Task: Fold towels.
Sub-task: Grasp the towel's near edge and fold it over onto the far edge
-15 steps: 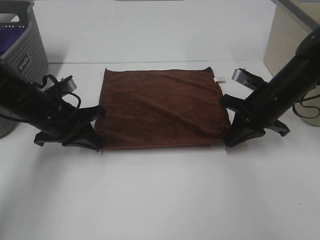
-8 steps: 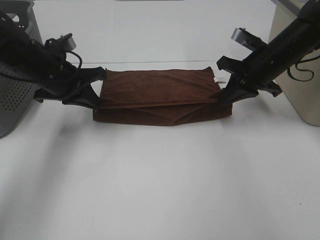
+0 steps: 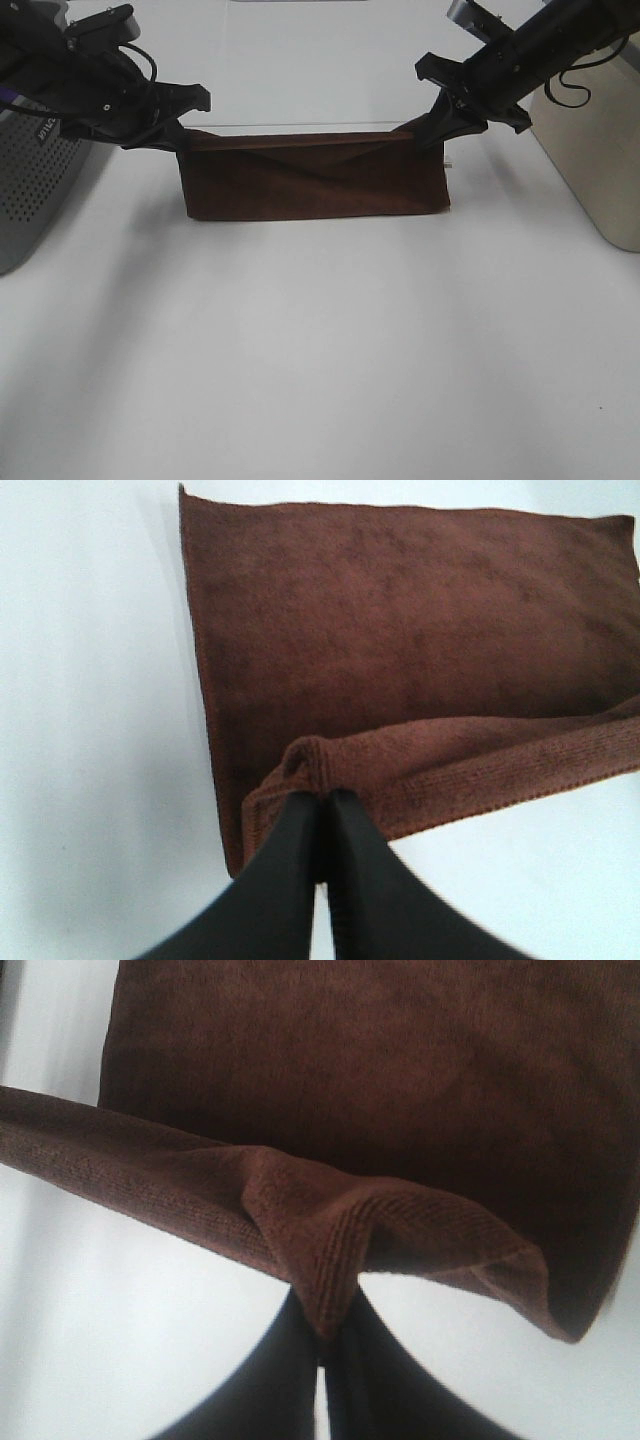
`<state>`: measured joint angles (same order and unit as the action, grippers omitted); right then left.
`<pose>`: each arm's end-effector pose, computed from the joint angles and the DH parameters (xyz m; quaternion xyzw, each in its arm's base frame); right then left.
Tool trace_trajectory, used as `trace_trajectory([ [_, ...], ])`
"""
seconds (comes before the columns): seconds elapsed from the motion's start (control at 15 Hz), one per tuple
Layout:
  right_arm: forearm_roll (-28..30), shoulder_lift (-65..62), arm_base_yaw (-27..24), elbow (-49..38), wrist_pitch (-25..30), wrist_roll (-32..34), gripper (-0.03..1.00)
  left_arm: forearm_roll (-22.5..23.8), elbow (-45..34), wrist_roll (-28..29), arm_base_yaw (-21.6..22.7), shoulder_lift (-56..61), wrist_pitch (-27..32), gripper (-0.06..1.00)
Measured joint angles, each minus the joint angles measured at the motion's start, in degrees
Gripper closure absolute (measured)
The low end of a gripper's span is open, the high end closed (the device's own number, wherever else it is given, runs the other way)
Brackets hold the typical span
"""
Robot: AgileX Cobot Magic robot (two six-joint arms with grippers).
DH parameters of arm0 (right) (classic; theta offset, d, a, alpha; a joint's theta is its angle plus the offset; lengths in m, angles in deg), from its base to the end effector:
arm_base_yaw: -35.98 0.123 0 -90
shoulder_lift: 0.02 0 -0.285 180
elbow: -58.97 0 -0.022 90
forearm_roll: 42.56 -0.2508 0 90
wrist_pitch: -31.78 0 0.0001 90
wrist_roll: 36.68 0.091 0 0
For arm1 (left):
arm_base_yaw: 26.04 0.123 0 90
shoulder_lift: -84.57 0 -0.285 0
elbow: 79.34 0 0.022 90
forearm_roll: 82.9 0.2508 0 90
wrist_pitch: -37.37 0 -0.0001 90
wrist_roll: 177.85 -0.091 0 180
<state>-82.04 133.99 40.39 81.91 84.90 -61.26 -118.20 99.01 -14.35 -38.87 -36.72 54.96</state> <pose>0.4657 0.0824 0.1863 -0.0749 0.9436 0.2682 0.1792 0.4167 -0.1113 0.1826 -0.0062 0.9288 -0.1734 0.3275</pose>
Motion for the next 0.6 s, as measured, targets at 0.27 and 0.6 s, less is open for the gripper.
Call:
trace_trajectory([
  [0.27, -0.1, 5.3, 0.2, 6.9, -0.5, 0.2, 0.95, 0.4, 2.8, -0.3, 0.0, -4.6, -4.9, 0.93],
  [0.6, -0.1, 10.4, 0.2, 10.0, -6.4, -0.6, 0.95, 1.9, 9.1, -0.4, -0.2, -10.6, -5.8, 0.93],
])
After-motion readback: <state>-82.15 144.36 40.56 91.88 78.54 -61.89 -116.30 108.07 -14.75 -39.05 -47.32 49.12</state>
